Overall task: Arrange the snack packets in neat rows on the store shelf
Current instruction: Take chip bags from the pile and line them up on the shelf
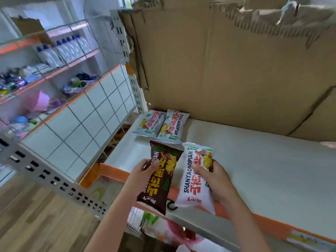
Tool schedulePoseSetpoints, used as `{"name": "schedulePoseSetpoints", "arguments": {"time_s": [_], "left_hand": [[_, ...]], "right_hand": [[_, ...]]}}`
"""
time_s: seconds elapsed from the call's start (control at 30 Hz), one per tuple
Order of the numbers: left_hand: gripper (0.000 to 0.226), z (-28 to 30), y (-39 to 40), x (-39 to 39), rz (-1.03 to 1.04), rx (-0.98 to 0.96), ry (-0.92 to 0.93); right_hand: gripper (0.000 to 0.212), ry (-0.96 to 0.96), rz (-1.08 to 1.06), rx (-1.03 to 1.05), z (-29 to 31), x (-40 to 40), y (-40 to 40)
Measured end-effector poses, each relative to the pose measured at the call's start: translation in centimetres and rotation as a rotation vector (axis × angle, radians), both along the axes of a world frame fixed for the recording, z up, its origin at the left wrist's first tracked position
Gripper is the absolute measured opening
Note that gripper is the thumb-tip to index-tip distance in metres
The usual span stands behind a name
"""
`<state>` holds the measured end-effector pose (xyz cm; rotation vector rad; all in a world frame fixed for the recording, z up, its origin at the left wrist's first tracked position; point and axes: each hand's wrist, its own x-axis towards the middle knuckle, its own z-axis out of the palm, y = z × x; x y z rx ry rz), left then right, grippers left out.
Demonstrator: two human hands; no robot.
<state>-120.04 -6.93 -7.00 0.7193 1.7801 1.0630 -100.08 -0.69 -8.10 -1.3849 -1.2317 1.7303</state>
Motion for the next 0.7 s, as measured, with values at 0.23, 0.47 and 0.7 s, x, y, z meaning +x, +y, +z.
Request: {"name": "schedulePoseSetpoints", "arguments": {"time_s": [0.23,0.47,0.7], "left_hand": [[0.032,0.8,3.3,-1.2,-0.163,-0.076,0.131],[0.041,1.7,3.5,-2.5,-0.269,-0.130,0.182],[0.051,2.6,4.6,-4.8,-0.499,-0.179,0.513]], "right_hand": [[0.029,0.006,-0.060,0.005,-0.2,-0.7,1.7],[0.035,-0.052,-0.090,0.020,-0.2,-2.6,2.5],[0.056,-0.420,-0.057,0.165,-0.2,-3.4,2.9]]}}
